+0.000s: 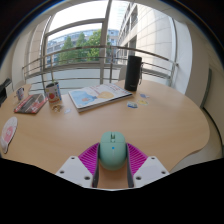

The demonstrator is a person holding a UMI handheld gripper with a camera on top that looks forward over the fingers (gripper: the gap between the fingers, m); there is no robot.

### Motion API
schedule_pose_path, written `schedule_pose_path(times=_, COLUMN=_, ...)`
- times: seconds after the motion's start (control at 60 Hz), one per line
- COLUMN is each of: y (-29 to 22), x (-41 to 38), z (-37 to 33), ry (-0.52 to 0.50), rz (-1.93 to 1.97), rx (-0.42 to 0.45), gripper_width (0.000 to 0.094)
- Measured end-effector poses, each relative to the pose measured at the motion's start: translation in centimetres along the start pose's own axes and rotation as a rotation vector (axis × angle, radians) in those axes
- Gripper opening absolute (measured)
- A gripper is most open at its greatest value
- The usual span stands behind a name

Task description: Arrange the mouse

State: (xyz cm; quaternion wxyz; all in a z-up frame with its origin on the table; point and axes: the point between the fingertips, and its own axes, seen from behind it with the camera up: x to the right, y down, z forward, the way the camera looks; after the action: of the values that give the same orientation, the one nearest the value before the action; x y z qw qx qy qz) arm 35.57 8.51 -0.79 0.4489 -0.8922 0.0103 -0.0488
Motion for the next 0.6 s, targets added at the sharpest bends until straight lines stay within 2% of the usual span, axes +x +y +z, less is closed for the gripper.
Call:
schedule_pose_path(times=0.1, y=-1.2, x=0.3, z=-1.0, ry=0.042, rz=0.013, rx=0.016, gripper_width=0.0395)
schedule_pose_path(times=0.183, y=-4.6, x=0.7, z=-3.6, ry=0.096, rz=0.04, rx=0.077, gripper_width=0.0396)
schedule_pose_path(times=0.367, y=-17.5, x=-3.0, z=-14.7, ry=0.167, rz=0.138, rx=0.32, gripper_width=0.0395)
schedule_pose_path(times=0.433, y=-21.5, x=-7.0, z=-18.9, ry=0.16, rz=0.156, rx=0.407, gripper_width=0.0393)
schedule_pose_path(times=0.5, y=-24.7, x=-13.4, z=-22.4, ry=0.109, rz=0.166, rx=0.489, gripper_width=0.0395)
schedule_pose_path(times=0.6, y=-25.7, x=-24.2, z=-22.8, ry=0.001, rz=0.153, rx=0.502, gripper_width=0.0393)
